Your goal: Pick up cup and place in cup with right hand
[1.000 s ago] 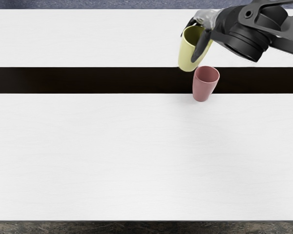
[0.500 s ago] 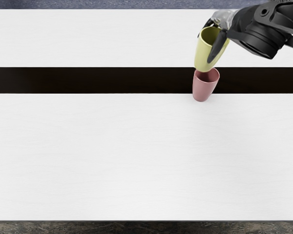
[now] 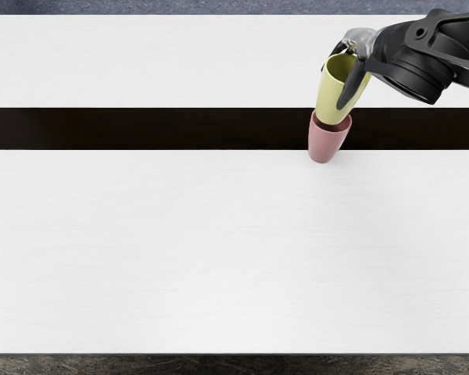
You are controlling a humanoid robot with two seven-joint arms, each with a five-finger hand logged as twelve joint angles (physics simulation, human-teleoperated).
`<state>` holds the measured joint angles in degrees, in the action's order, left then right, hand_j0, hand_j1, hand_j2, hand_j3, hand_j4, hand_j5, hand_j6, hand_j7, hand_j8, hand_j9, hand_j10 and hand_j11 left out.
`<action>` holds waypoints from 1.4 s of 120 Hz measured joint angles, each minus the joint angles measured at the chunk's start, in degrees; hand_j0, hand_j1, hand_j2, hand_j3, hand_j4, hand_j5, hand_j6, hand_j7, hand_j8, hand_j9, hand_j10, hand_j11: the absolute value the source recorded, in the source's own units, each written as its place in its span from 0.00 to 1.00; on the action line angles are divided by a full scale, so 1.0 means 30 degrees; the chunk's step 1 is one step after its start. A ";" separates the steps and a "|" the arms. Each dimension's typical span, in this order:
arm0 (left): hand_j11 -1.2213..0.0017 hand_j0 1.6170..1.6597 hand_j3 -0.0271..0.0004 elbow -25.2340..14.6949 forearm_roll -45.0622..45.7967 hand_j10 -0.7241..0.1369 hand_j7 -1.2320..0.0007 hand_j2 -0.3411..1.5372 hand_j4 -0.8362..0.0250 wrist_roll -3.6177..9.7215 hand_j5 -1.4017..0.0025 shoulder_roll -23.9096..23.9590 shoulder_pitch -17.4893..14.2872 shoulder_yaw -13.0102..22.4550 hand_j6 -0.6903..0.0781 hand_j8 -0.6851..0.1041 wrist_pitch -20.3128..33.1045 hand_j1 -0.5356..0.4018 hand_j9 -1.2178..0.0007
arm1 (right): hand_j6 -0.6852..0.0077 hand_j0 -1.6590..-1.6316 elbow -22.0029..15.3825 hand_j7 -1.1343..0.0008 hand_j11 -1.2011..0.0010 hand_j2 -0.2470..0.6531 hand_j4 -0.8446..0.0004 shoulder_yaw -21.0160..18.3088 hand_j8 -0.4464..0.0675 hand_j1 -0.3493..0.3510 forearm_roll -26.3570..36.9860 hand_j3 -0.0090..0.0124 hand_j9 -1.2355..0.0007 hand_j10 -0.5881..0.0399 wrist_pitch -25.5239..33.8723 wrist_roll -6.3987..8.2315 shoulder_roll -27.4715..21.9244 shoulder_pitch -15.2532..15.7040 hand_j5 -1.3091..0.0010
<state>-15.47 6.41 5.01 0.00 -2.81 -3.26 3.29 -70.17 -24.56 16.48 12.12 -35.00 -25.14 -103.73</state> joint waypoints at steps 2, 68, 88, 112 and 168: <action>0.99 0.96 0.98 0.0000 0.0000 0.84 1.00 0.18 0.97 0.0000 0.99 0.0000 0.0000 0.0000 0.89 0.86 0.0002 0.94 1.00 | 0.58 0.37 0.0005 0.41 0.41 0.21 0.41 -0.0001 0.39 0.60 0.0007 0.40 0.43 0.32 0.0002 0.0000 0.0006 0.0002 0.47; 0.99 0.96 0.98 0.0000 0.0000 0.84 1.00 0.18 0.97 0.0000 0.99 0.0000 0.0000 0.0000 0.89 0.86 0.0004 0.94 1.00 | 0.56 0.30 0.0826 0.40 0.41 0.21 0.40 0.0141 0.37 0.58 0.0552 0.41 0.43 0.30 0.0030 0.0019 0.0175 0.0909 0.47; 0.99 0.96 0.98 0.0000 0.0000 0.84 1.00 0.18 0.97 0.0000 0.99 0.0000 0.0000 0.0000 0.89 0.86 0.0003 0.94 1.00 | 0.56 0.29 0.0960 0.40 0.41 0.20 0.40 0.0201 0.37 0.58 0.0560 0.41 0.43 0.30 0.0034 0.0022 0.0317 0.0905 0.47; 0.99 0.96 0.98 0.0000 0.0000 0.84 1.00 0.18 0.97 0.0000 0.99 0.0000 0.0000 0.0000 0.89 0.86 0.0003 0.94 1.00 | 0.56 0.29 0.1201 0.40 0.41 0.20 0.41 0.0221 0.37 0.59 0.0559 0.40 0.43 0.30 0.0022 0.0025 0.0493 0.0954 0.47; 0.99 0.96 0.99 0.0000 0.0002 0.84 1.00 0.18 0.97 0.0001 0.99 0.0000 0.0000 0.0003 0.89 0.86 0.0001 0.94 1.00 | 0.86 0.09 0.1317 0.85 0.86 0.25 0.85 0.2571 0.71 0.16 0.0565 0.42 0.86 0.77 -0.2246 0.0001 -0.2334 0.2800 0.87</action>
<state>-15.47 6.42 5.01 0.00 -2.81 -3.25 3.29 -66.22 -16.85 18.17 5.38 -35.00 -32.14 -95.33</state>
